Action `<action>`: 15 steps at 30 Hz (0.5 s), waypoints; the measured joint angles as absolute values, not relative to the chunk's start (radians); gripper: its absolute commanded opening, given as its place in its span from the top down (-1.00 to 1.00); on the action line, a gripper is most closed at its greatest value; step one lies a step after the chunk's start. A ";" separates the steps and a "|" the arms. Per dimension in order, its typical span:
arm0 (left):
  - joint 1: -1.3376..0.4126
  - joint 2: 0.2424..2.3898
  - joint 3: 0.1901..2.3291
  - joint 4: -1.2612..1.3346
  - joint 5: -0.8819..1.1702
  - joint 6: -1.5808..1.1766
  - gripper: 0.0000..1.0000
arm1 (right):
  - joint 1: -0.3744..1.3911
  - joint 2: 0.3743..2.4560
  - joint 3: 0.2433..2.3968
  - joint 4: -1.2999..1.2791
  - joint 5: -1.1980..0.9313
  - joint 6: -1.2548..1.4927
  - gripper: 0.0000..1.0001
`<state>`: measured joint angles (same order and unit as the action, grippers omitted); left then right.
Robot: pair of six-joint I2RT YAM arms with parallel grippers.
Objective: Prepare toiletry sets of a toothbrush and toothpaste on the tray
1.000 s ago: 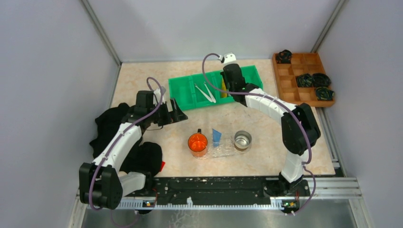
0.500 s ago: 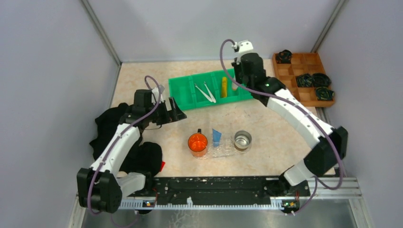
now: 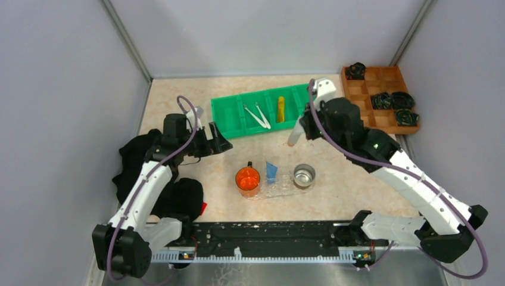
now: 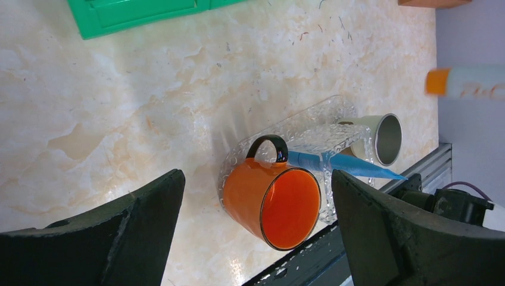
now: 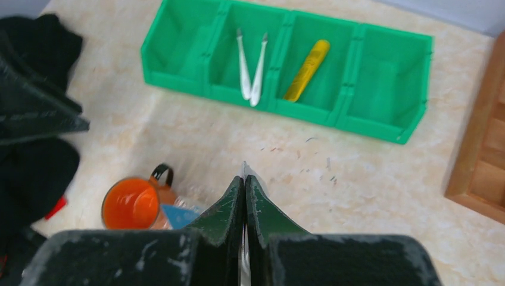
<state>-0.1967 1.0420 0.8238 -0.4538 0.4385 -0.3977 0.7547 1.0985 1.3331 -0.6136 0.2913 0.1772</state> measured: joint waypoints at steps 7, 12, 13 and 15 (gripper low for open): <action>-0.197 1.035 0.830 -0.460 0.438 -0.399 -0.98 | 0.951 1.093 1.284 -0.690 0.344 0.230 1.00; -0.197 1.026 0.834 -0.463 0.439 -0.400 -0.98 | 1.017 1.093 1.262 -0.703 0.397 0.259 1.00; -0.197 1.026 0.834 -0.464 0.438 -0.399 -0.98 | 1.026 1.093 1.257 -0.702 0.403 0.264 1.00; -0.197 1.026 0.834 -0.465 0.438 -0.400 -0.98 | 1.047 1.093 1.242 -0.697 0.415 0.274 1.00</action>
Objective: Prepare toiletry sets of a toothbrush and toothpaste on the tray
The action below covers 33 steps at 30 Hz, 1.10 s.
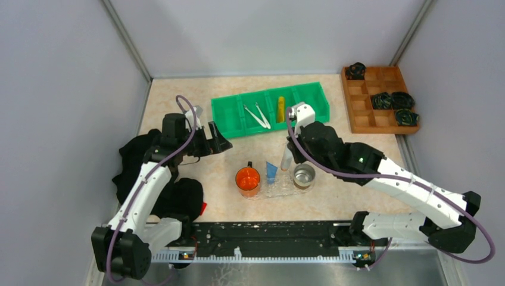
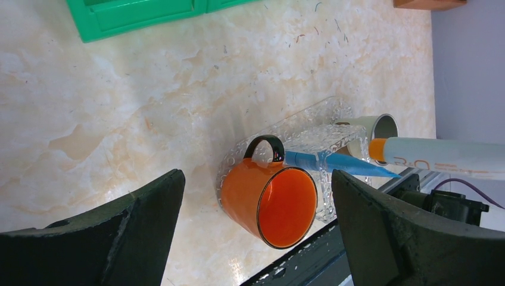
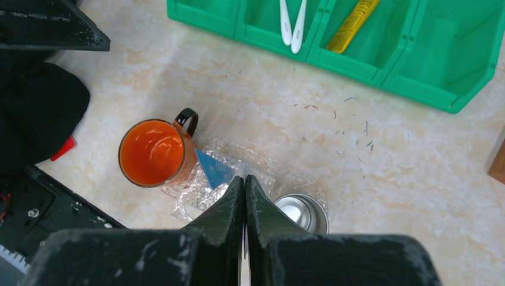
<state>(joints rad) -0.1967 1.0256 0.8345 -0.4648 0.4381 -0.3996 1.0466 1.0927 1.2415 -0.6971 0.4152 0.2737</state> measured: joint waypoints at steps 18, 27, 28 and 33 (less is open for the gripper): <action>-0.197 1.025 0.834 -0.465 0.439 -0.407 -0.98 | 1.080 1.093 1.125 -0.666 0.443 0.324 1.00; -0.197 1.019 0.834 -0.465 0.439 -0.410 -0.98 | 1.080 1.103 1.125 -0.636 0.443 0.325 1.00; -0.197 1.018 0.834 -0.465 0.439 -0.411 -0.98 | 1.080 1.109 1.125 -0.632 0.443 0.325 1.00; -0.197 1.012 0.834 -0.465 0.439 -0.411 -0.98 | 1.080 1.132 1.125 -0.621 0.439 0.325 1.00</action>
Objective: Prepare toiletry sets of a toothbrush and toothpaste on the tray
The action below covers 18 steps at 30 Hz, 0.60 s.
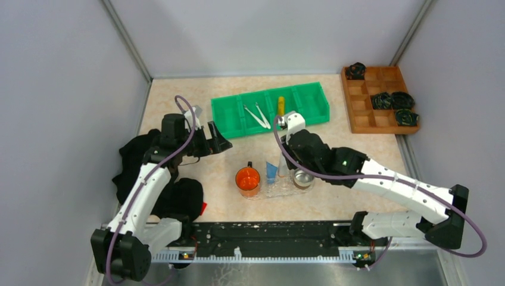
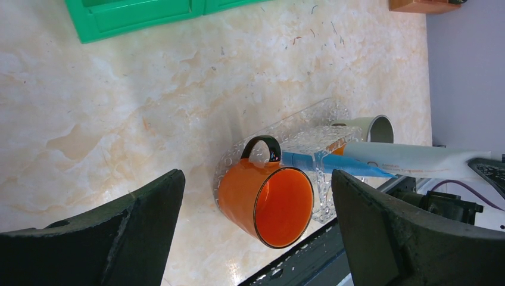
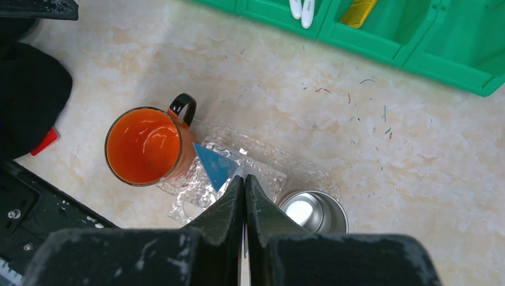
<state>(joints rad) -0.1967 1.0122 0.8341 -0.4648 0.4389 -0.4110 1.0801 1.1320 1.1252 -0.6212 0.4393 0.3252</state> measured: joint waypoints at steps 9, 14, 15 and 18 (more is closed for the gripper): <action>-0.197 1.012 0.833 -0.464 0.439 -0.411 -0.98 | 1.089 1.153 1.125 -0.618 0.437 0.325 1.00; -0.197 1.012 0.832 -0.464 0.439 -0.411 -0.98 | 1.102 1.169 1.119 -0.621 0.451 0.325 1.00; -0.197 1.012 0.832 -0.464 0.439 -0.411 -0.98 | 1.104 1.174 1.119 -0.621 0.455 0.325 1.00; -0.197 1.012 0.831 -0.464 0.439 -0.411 -0.98 | 1.109 1.183 1.118 -0.620 0.460 0.325 1.00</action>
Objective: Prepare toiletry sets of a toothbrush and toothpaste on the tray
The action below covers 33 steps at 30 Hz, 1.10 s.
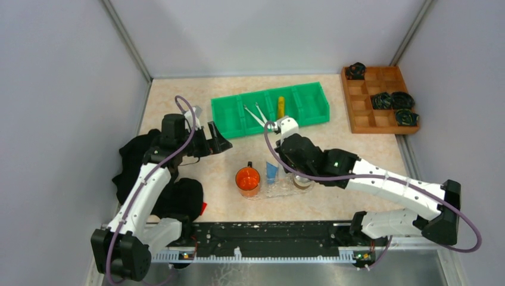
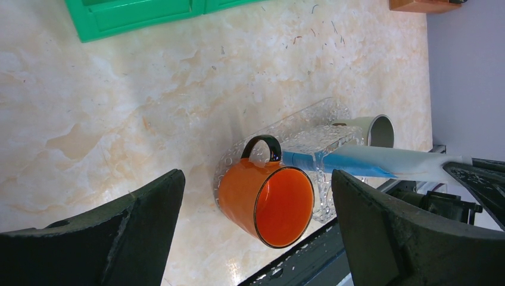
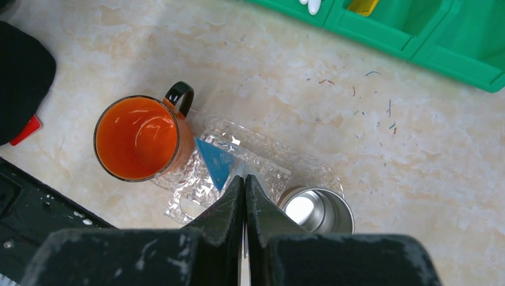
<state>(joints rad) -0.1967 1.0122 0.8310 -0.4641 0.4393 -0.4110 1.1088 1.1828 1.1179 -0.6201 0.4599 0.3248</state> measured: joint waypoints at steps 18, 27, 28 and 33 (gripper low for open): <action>-0.197 1.013 0.831 -0.464 0.439 -0.410 -0.98 | 1.126 1.193 1.065 -0.614 0.485 0.338 0.76; -0.197 1.013 0.831 -0.464 0.439 -0.410 -0.98 | 1.130 1.193 1.060 -0.614 0.498 0.345 0.60; -0.197 1.013 0.831 -0.464 0.439 -0.410 -0.98 | 1.131 1.192 1.060 -0.614 0.498 0.346 0.57; -0.197 1.013 0.832 -0.467 0.444 -0.410 -0.98 | 1.133 1.173 1.071 -0.651 0.513 0.354 0.32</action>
